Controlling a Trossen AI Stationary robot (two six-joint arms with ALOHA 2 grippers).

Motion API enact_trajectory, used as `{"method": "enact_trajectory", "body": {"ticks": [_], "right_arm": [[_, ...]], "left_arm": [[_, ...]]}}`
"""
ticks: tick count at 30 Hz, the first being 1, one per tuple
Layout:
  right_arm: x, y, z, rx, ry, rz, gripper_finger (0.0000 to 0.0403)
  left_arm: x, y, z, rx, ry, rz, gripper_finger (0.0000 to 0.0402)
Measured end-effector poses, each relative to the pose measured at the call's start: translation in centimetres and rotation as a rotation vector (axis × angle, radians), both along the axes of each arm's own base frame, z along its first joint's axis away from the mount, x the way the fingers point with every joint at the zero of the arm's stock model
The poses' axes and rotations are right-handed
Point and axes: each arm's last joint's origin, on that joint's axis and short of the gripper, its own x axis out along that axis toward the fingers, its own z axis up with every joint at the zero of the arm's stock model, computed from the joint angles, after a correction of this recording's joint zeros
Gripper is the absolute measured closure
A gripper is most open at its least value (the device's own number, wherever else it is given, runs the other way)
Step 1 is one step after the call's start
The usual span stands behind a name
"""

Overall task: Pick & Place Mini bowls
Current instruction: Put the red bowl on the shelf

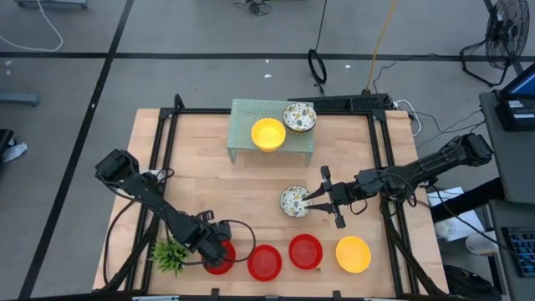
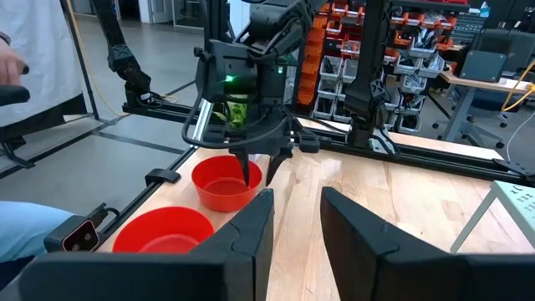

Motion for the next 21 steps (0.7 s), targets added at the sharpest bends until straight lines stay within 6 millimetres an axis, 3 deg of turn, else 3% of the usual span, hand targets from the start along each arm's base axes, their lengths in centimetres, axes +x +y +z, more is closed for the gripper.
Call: {"method": "enact_trajectory", "body": {"ticks": [10, 16, 21], "right_arm": [[0.0, 0.0, 0.0, 0.000, 0.000, 0.000, 0.0314], [0.0, 0.0, 0.0, 0.000, 0.000, 0.000, 0.0314], [0.0, 0.0, 0.0, 0.000, 0.000, 0.000, 0.0314]], "left_arm": [[0.9, -0.4, 0.2, -0.093, -0.052, -0.015, 0.0390], [1.8, 1.0, 0.2, -0.089, -0.050, 0.021, 0.0394], [3.1, 3.5, 0.5, -0.082, -0.048, 0.030, 0.0393]]}}
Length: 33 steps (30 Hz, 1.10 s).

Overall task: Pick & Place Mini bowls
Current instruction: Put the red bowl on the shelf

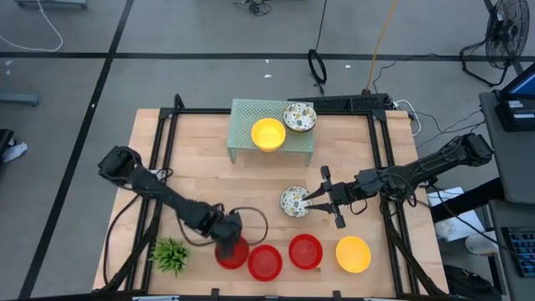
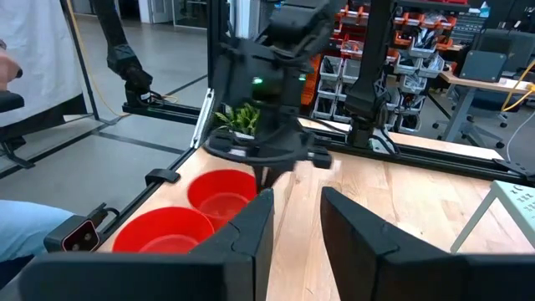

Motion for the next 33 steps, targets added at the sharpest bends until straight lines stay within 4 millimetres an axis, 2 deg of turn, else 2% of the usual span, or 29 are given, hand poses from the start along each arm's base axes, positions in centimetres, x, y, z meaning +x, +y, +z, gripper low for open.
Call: {"method": "enact_trajectory", "body": {"ticks": [4, 9, 17, 23, 33], "right_arm": [[0.0, 0.0, 0.0, 0.000, 0.000, 0.000, 0.0314], [0.0, 0.0, 0.0, 0.000, 0.000, 0.000, 0.0314], [0.0, 0.0, 0.0, 0.000, 0.001, 0.000, 0.0314], [0.0, 0.0, 0.0, 0.000, 0.001, 0.000, 0.0314], [0.0, 0.0, 0.0, 0.000, 0.000, 0.000, 0.0314]], "left_arm": [[0.8, 2.5, 0.9, 0.018, -0.030, -0.015, 0.0396], [0.9, 5.7, 3.5, 0.032, -0.101, -0.006, 0.0395], [-2.5, 10.2, 8.8, 0.182, -0.203, 0.112, 0.0395], [-4.9, 13.8, 12.2, 0.232, -0.337, 0.296, 0.0391], [-7.4, 21.1, 14.1, 0.346, -0.379, 0.587, 0.0389]]}}
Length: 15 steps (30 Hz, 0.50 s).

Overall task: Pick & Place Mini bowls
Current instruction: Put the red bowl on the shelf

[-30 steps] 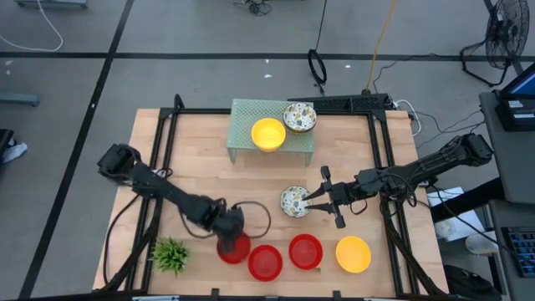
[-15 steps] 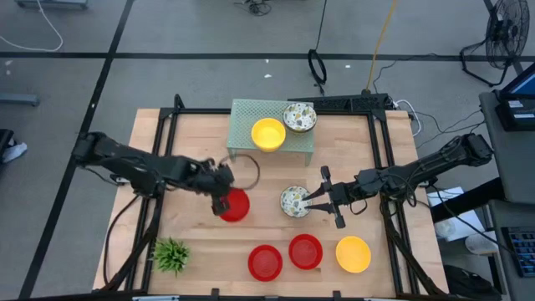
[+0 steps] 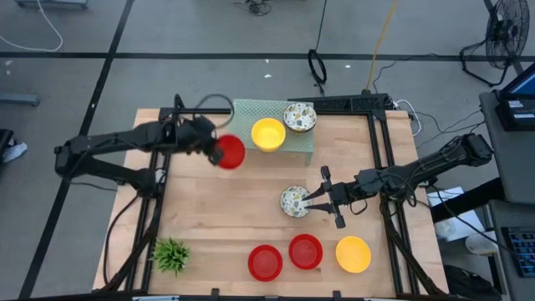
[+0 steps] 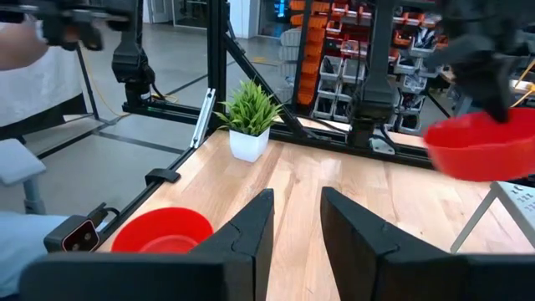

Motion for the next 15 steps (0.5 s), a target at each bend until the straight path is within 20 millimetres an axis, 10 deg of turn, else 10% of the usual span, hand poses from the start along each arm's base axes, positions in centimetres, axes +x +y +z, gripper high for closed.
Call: {"method": "enact_trajectory", "body": {"ticks": [15], "right_arm": [[0.0, 0.0, 0.0, 0.000, 0.000, 0.000, 0.0314]], "left_arm": [[-0.2, 10.5, 0.0, 0.042, -0.221, 0.185, 0.0396]]}}
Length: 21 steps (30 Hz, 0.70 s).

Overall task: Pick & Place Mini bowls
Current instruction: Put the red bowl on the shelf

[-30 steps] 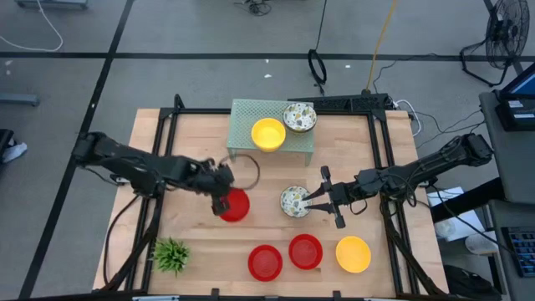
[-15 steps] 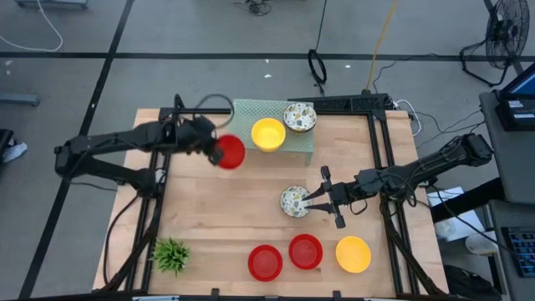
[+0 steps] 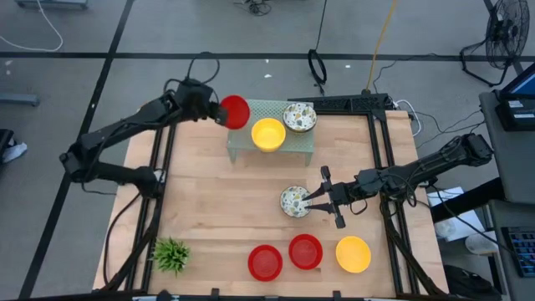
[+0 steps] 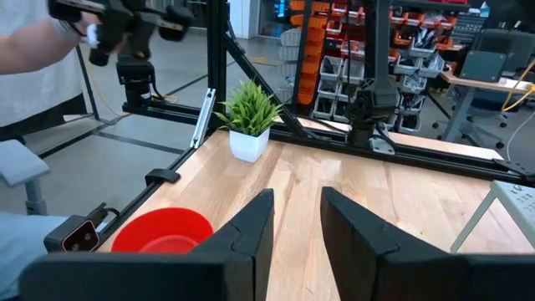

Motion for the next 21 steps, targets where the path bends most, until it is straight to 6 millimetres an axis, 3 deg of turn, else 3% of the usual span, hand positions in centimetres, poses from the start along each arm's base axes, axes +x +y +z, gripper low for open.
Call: {"method": "enact_trajectory", "body": {"ticks": [9, 15, 21], "right_arm": [[0.0, 0.0, 0.0, 0.000, 0.000, 0.000, 0.0314], [0.0, 0.0, 0.0, 0.000, 0.000, 0.000, 0.0314], [0.0, 0.0, 0.0, 0.000, 0.000, 0.000, 0.0314]], "left_arm": [[-0.2, 4.0, -2.1, -0.094, -0.043, 0.025, 0.0396], [-0.1, 5.1, -2.5, -0.126, -0.066, 0.020, 0.0382], [0.9, 5.7, -1.9, -0.124, -0.055, -0.007, 0.0396]]}}
